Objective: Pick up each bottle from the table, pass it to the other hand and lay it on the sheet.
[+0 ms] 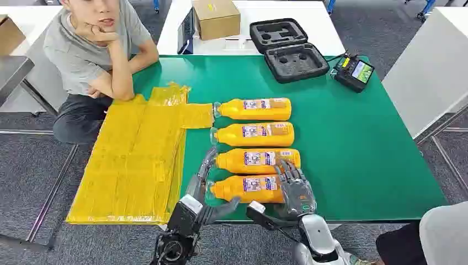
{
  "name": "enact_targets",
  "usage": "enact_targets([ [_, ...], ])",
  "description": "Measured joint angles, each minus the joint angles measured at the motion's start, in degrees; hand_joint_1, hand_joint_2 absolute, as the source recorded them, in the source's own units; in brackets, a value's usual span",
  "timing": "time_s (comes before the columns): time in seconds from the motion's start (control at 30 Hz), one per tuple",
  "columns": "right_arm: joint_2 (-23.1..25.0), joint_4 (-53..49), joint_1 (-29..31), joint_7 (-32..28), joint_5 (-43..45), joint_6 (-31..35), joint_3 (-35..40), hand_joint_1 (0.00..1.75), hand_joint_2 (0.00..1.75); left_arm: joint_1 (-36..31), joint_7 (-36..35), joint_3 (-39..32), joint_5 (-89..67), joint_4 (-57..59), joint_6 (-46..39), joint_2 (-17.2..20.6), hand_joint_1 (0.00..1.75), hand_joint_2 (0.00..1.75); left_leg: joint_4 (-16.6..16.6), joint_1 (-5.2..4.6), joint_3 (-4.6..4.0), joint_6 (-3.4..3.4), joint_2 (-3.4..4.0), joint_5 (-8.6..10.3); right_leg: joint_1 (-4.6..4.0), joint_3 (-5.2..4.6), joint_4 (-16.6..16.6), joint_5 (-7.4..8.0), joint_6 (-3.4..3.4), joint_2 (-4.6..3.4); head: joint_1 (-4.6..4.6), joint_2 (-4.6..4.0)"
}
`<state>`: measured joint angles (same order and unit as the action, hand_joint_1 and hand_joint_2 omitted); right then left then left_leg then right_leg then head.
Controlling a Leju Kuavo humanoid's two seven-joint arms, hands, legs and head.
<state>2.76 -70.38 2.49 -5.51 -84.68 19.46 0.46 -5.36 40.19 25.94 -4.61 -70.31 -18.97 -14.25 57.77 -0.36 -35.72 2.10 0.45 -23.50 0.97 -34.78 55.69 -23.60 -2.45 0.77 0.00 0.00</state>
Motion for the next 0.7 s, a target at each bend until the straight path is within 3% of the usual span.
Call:
enact_targets([
  [0.2, -0.1, 0.3, -0.2, -1.5, 1.2, -0.3, 0.0, 1.41, 1.75, -0.2, 0.0, 0.1, -0.4, 0.4, 0.1, -0.2, 0.00, 1.75, 0.0, 0.00, 0.03, 0.00, 0.01, 0.00, 0.00, 0.01, 0.0, 0.00, 0.00, -0.01, -0.02, 0.00],
  [0.23, -0.1, 0.3, -0.2, -1.6, 1.3, -0.3, 0.0, 1.33, 1.75, -0.2, 0.0, 0.1, -0.4, 0.5, 0.1, -0.3, 0.00, 1.75, 0.0, 0.00, 0.04, 0.00, 0.01, -0.01, 0.00, 0.01, 0.0, 0.00, 0.00, -0.01, -0.04, 0.00],
  [0.3, -0.1, 0.3, -0.4, -1.7, 1.3, -0.3, 0.0, 0.96, 1.75, -0.3, 0.0, 0.2, -0.4, 0.5, 0.1, -0.3, 0.00, 1.75, 0.0, 0.00, 0.03, 0.00, 0.00, 0.00, 0.00, 0.02, 0.0, 0.00, 0.00, 0.00, -0.02, 0.00],
  [0.33, -0.1, 0.3, -0.4, -1.7, 1.4, -0.3, 0.0, 0.68, 1.75, -0.3, 0.0, 0.1, -0.4, 0.5, 0.1, -0.3, 0.00, 1.75, 0.0, 0.00, 0.04, 0.00, 0.00, 0.00, 0.00, 0.03, 0.0, 0.00, 0.00, 0.00, 0.02, 0.00],
  [0.4, -0.1, 0.2, -0.4, -1.8, 1.4, -0.4, 0.2, 0.45, 1.75, -0.4, 0.0, 0.2, -0.4, 0.5, 0.1, -0.3, 0.00, 1.75, 0.0, 0.00, 0.04, 0.00, 0.00, 0.00, 0.00, 0.05, 0.0, 0.00, 0.00, 0.00, 0.00, 0.00],
  [0.47, 0.0, -0.3, -0.5, -1.9, 1.4, -0.5, 0.4, 0.49, 1.75, -0.5, 0.0, 0.2, -0.4, 0.5, 0.1, -0.3, 0.00, 1.75, 0.0, 0.00, 0.04, 0.00, 0.01, 0.00, 0.00, 0.05, 0.0, 0.00, 0.00, 0.00, -0.02, 0.00],
  [0.53, 0.2, -1.0, -0.7, -2.2, 1.3, -0.7, 0.8, 0.77, 1.75, -0.7, 0.0, 0.1, -0.4, 0.5, 0.0, -0.3, 0.00, 1.75, 0.0, 0.00, 0.04, 0.00, 0.01, -0.01, 0.00, 0.04, 0.0, 0.00, 0.00, 0.00, 0.00, 0.00],
  [0.67, 0.4, -2.0, -1.4, -3.0, 1.8, -1.1, 2.3, 0.77, 1.75, -0.7, 0.0, 0.1, -0.3, 0.5, -0.3, -0.3, 0.00, 1.75, 0.0, 0.00, 0.03, -0.01, 0.01, -0.01, 0.00, 0.03, 0.0, -0.01, 0.00, 0.00, -0.04, 0.00],
  [0.7, 0.4, -2.1, -1.5, -3.1, 1.8, -1.2, 2.6, 0.91, 1.75, -0.7, 0.0, 0.1, -0.3, 0.5, -0.4, -0.3, 0.00, 1.75, 0.0, 0.01, 0.03, -0.01, 0.01, -0.02, -0.01, 0.03, 0.0, -0.01, 0.01, 0.00, -0.02, 0.00],
])
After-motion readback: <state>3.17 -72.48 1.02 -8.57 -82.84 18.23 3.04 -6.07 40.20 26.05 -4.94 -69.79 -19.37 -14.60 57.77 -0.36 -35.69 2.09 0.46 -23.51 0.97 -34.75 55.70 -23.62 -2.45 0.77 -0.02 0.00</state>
